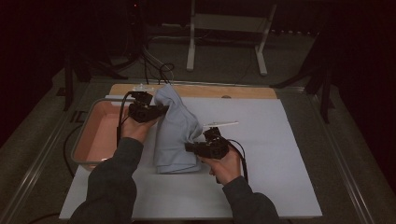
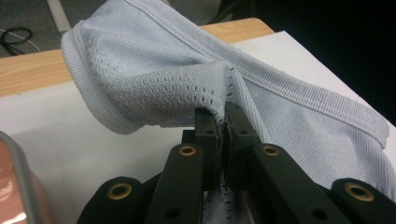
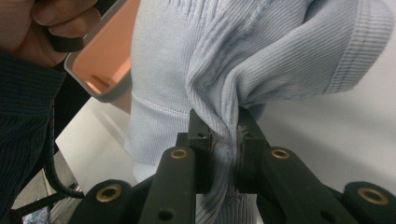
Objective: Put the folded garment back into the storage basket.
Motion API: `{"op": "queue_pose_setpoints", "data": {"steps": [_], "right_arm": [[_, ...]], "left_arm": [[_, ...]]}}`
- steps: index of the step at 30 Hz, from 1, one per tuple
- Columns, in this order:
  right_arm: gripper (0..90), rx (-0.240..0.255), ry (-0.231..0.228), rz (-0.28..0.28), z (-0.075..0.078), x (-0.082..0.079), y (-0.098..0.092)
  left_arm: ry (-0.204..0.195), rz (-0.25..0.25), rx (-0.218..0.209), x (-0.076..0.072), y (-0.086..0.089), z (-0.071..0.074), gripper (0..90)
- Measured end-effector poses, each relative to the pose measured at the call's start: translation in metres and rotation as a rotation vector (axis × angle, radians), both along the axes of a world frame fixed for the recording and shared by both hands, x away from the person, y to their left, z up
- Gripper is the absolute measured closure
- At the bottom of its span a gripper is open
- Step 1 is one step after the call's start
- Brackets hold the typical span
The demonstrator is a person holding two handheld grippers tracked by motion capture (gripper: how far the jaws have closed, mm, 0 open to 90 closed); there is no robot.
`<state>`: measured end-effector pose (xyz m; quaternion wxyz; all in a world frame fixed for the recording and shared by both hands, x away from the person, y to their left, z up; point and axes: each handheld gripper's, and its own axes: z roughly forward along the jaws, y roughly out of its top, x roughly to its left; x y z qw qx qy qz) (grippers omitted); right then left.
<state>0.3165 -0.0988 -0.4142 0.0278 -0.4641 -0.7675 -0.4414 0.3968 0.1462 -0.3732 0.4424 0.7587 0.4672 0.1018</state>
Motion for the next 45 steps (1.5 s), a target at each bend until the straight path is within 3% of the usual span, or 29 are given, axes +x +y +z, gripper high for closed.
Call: {"op": "queue_pose_setpoints", "data": {"steps": [21, 45], "right_arm": [[80.8, 0.039, -0.020, 0.000, 0.022, 0.021, 0.038], [80.8, 0.030, -0.051, 0.028, 0.035, 0.038, 0.109]], "left_arm": [[-0.030, 0.045, 0.006, 0.017, 0.031, 0.026, 86.8], [-0.056, 0.139, 0.026, 0.019, 0.085, 0.044, 86.8]]}}
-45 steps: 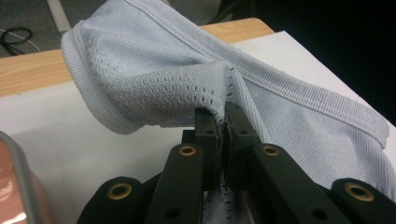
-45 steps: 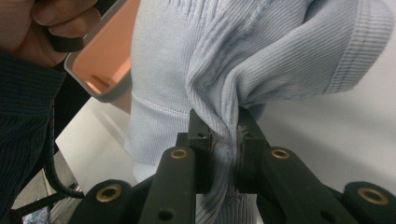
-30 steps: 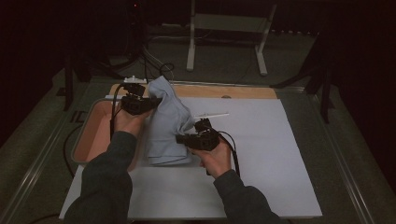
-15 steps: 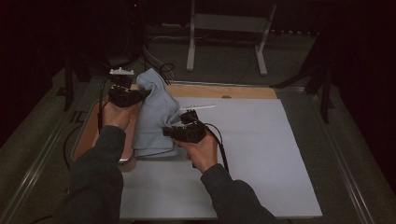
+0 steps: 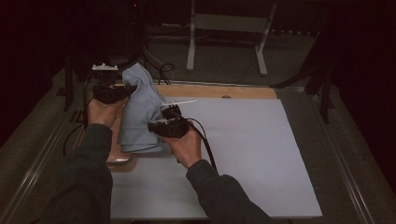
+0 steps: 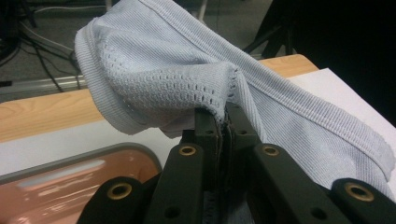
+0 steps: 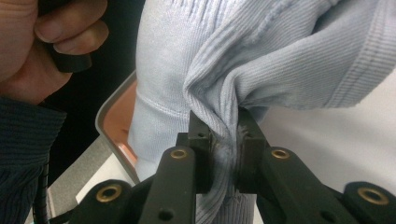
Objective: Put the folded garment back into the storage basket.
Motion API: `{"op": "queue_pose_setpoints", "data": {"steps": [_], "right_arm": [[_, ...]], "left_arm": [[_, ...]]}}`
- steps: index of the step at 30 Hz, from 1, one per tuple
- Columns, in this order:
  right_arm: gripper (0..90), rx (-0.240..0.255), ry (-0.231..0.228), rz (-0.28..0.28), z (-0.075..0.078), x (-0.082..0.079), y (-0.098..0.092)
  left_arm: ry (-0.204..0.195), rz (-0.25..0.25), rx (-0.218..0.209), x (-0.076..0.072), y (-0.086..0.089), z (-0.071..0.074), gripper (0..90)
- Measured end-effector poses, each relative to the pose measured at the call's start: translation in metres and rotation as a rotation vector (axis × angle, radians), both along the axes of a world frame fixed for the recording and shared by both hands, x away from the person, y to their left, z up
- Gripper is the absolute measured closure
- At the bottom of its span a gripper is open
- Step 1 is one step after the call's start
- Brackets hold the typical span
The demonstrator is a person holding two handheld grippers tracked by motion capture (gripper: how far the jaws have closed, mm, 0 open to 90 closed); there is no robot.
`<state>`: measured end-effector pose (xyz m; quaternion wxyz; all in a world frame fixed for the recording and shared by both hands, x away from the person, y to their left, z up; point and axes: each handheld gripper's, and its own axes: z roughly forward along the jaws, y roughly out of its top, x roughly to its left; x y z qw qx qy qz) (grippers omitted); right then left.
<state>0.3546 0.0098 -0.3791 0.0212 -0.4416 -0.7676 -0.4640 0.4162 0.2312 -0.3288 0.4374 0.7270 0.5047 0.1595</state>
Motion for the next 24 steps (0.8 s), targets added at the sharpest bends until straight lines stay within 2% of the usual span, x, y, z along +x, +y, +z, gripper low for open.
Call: {"op": "queue_pose_setpoints", "data": {"steps": [7, 24], "right_arm": [[80.8, -0.004, -0.007, 0.011, -0.002, 0.001, 0.018], [80.7, -0.037, -0.007, 0.022, -0.006, 0.006, 0.053]], "left_arm": [[-0.003, 0.019, 0.015, -0.001, 0.012, 0.001, 86.8], [0.010, 0.078, 0.009, 0.004, 0.043, -0.005, 86.8]]}}
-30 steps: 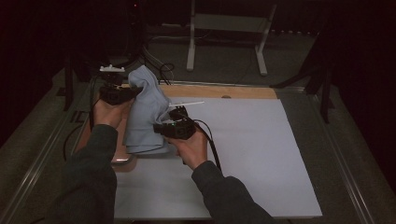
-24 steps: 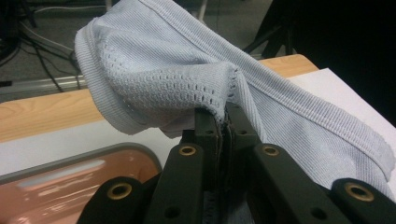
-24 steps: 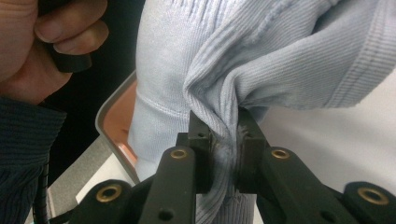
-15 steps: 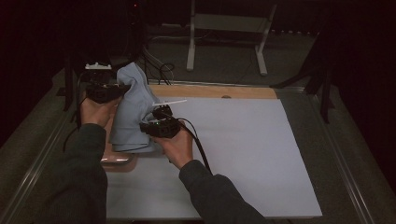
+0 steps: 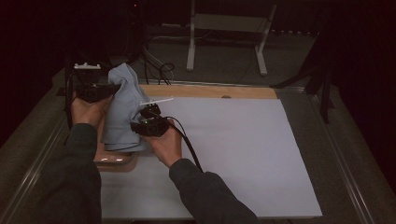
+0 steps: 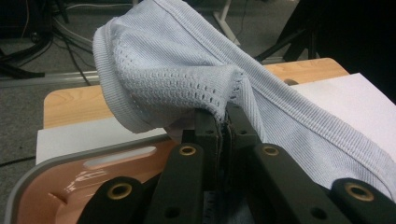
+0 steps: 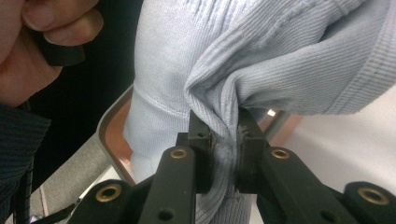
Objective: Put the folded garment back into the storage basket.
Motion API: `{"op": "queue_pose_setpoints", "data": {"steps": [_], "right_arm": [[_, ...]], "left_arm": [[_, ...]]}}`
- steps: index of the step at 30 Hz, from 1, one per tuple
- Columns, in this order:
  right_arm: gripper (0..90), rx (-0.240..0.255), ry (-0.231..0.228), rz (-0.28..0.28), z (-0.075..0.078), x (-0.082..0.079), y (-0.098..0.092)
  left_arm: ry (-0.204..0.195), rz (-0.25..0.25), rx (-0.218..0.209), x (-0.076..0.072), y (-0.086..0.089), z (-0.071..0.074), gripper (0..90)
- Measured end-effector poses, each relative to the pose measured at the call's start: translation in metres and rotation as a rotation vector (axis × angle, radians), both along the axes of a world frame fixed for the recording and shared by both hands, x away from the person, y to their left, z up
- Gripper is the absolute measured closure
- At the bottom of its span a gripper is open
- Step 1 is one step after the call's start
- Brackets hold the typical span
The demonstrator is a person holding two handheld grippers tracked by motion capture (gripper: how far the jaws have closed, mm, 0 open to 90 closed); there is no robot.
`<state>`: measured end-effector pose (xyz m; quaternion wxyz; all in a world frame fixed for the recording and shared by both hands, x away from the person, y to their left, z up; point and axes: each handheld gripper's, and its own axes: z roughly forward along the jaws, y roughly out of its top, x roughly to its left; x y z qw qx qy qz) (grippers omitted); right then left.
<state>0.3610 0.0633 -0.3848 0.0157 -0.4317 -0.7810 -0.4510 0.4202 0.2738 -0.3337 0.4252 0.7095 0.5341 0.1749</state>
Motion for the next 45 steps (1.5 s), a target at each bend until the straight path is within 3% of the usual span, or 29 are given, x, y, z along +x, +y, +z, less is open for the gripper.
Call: {"op": "queue_pose_setpoints", "data": {"steps": [26, 45], "right_arm": [[80.2, -0.038, 0.024, 0.041, -0.023, -0.007, 0.029], [80.0, -0.061, 0.065, 0.029, -0.044, -0.009, 0.049]], "left_arm": [[0.061, 0.056, 0.011, -0.005, 0.025, -0.029, 86.8], [0.121, 0.117, 0.048, -0.008, 0.039, -0.056, 86.6]]}}
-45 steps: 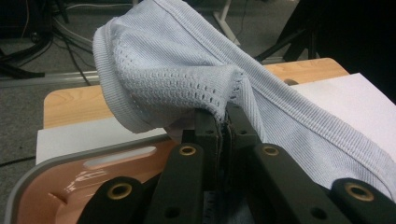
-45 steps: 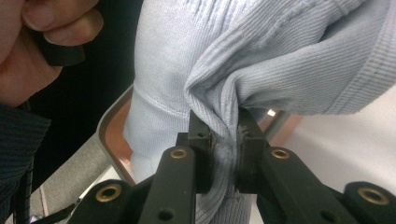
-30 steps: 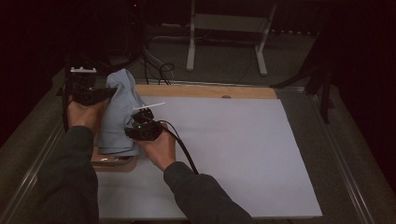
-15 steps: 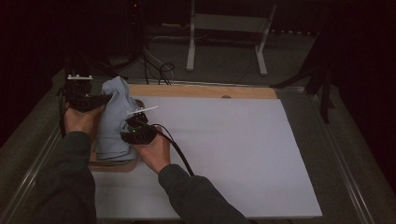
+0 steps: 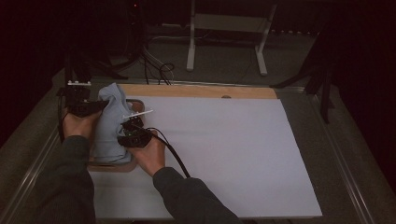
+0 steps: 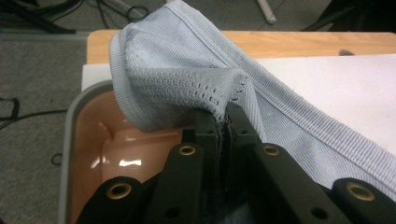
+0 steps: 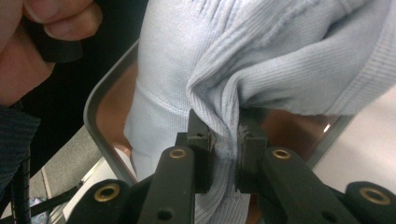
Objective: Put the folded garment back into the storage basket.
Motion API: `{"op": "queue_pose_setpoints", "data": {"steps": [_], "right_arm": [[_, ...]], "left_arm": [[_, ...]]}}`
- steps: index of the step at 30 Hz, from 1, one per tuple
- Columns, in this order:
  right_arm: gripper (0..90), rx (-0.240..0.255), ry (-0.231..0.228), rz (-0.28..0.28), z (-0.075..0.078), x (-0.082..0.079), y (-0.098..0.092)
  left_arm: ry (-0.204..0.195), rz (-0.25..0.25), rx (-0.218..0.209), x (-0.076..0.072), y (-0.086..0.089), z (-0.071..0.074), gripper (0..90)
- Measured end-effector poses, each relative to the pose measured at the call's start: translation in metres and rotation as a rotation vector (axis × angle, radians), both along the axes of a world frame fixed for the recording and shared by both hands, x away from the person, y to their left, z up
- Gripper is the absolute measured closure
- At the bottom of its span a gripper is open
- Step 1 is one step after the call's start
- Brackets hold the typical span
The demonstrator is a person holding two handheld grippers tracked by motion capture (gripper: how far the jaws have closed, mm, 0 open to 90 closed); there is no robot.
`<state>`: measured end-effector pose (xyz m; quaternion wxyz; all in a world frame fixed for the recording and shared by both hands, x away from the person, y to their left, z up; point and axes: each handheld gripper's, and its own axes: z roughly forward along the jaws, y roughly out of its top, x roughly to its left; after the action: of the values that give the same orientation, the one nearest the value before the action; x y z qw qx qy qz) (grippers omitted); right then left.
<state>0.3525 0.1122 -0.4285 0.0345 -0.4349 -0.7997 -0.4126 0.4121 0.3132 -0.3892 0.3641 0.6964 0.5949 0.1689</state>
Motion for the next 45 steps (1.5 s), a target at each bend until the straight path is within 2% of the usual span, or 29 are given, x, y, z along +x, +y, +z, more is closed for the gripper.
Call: {"op": "queue_pose_setpoints", "data": {"steps": [2, 10, 13, 16, 18, 20, 21, 22, 25, 28, 32, 34, 36, 38, 41, 42, 43, 45], "right_arm": [[80.0, -0.005, 0.009, -0.001, -0.002, 0.000, 0.001], [80.0, -0.014, 0.020, 0.004, -0.011, 0.000, 0.005], [80.0, -0.013, 0.026, 0.007, -0.013, 0.001, 0.005], [80.1, -0.011, 0.034, 0.009, -0.016, 0.002, 0.005], [80.1, -0.013, 0.043, 0.006, -0.018, 0.003, 0.005], [80.1, -0.014, 0.044, 0.012, -0.020, 0.004, 0.005], [80.1, -0.014, 0.044, 0.012, -0.020, 0.004, 0.005], [80.0, -0.013, 0.045, 0.014, -0.020, 0.004, 0.005], [80.0, -0.010, 0.045, 0.018, -0.021, 0.005, 0.004], [80.0, -0.008, 0.046, 0.023, -0.022, 0.005, 0.004], [79.8, -0.002, 0.051, 0.020, -0.023, 0.006, 0.003], [79.7, 0.003, 0.052, 0.020, -0.024, 0.005, 0.002], [79.6, 0.007, 0.056, 0.021, -0.026, 0.006, 0.000], [79.6, 0.018, 0.064, 0.021, -0.027, 0.007, -0.002], [79.5, 0.017, 0.065, 0.018, -0.026, 0.007, -0.001], [79.4, 0.018, 0.069, 0.017, -0.026, 0.006, -0.001], [79.4, 0.017, 0.066, 0.019, -0.026, 0.007, -0.001], [79.4, 0.016, 0.066, 0.020, -0.026, 0.007, -0.001]], "left_arm": [[0.016, 0.007, 0.012, 0.000, 0.002, -0.003, 86.6], [0.034, 0.036, 0.013, -0.001, 0.004, -0.014, 85.5], [0.033, 0.024, 0.010, -0.002, 0.005, -0.016, 83.0], [0.030, 0.053, -0.012, -0.003, 0.006, -0.019, 67.4], [0.016, 0.100, 0.004, -0.005, 0.006, -0.019, 56.4], [0.006, 0.142, 0.005, -0.006, 0.007, -0.019, 38.3], [0.006, 0.142, 0.005, -0.006, 0.007, -0.019, 31.0], [0.006, 0.148, 0.004, -0.007, 0.007, -0.019, 31.0], [-0.004, 0.165, 0.013, -0.011, 0.004, -0.020, 16.8], [-0.023, 0.155, -0.001, -0.017, 0.002, -0.020, 15.4], [-0.041, 0.096, -0.010, -0.028, -0.005, -0.019, 17.1], [-0.055, 0.043, -0.005, -0.036, -0.009, -0.017, 23.3], [-0.072, 0.015, -0.013, -0.042, -0.013, -0.016, 27.2], [-0.071, -0.007, -0.016, -0.047, -0.015, -0.015, 34.2], [-0.063, -0.064, -0.042, -0.052, -0.017, -0.017, 49.2], [-0.056, -0.085, -0.048, -0.052, -0.017, -0.018, 58.5], [-0.050, -0.090, -0.049, -0.052, -0.017, -0.019, 67.4], [-0.020, -0.106, -0.024, -0.049, -0.020, -0.023, 77.4]]}}
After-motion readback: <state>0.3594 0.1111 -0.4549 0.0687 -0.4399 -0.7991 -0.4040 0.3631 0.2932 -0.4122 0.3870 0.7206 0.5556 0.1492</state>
